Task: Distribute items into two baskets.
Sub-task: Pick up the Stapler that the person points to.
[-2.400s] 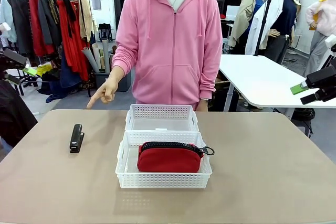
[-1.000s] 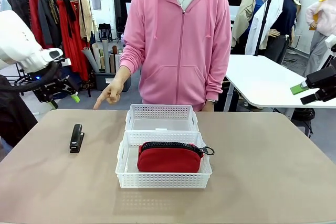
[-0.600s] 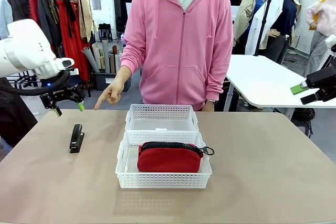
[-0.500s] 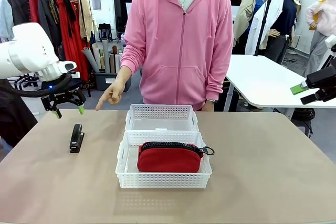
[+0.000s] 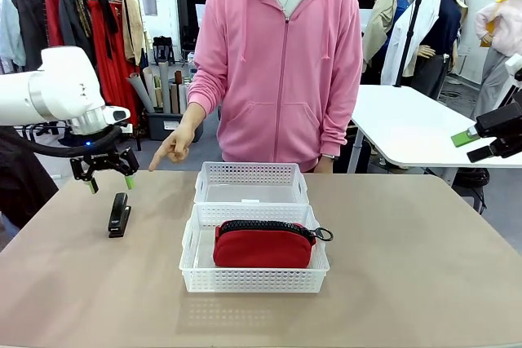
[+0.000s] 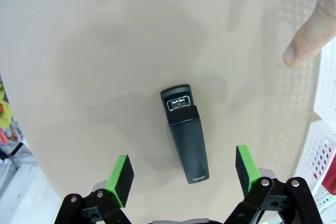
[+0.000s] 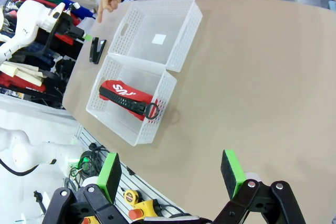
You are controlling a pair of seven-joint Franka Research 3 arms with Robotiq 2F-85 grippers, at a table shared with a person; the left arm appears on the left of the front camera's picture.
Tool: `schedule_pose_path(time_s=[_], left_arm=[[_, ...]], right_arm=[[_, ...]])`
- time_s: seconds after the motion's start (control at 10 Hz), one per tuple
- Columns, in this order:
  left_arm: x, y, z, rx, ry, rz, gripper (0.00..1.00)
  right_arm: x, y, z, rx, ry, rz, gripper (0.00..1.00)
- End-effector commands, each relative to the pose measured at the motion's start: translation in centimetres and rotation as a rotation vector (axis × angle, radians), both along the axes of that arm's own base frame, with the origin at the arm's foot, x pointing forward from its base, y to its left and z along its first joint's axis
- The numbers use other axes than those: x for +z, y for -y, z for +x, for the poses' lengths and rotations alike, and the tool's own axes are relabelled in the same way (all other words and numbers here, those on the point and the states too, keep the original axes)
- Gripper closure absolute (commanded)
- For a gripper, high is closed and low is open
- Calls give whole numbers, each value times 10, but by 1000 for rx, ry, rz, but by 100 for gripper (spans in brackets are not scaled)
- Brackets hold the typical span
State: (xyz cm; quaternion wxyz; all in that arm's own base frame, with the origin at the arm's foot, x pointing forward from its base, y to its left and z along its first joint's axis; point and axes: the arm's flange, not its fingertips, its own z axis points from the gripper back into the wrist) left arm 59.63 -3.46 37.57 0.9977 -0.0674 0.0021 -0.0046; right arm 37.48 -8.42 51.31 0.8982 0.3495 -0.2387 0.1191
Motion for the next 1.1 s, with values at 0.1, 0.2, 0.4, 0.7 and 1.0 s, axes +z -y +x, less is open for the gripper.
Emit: schedule_pose_path(time_s=[0.1, 0.2, 0.4, 0.7, 1.0], left_arm=[[-12, 9, -4, 11, -40, 55, 0], [-17, 10, -4, 8, -43, 61, 0], [-27, 10, -4, 9, -45, 67, 0], [-41, 13, -14, 15, -7, 105, 0], [-54, 19, -28, 12, 14, 127, 0]], right_arm=[[0, -1, 1, 2, 12, 15, 0], [0, -1, 1, 2, 12, 15, 0], [0, -1, 1, 2, 12, 15, 0], [0, -1, 1, 2, 12, 15, 0], [0, -1, 1, 2, 12, 15, 0]])
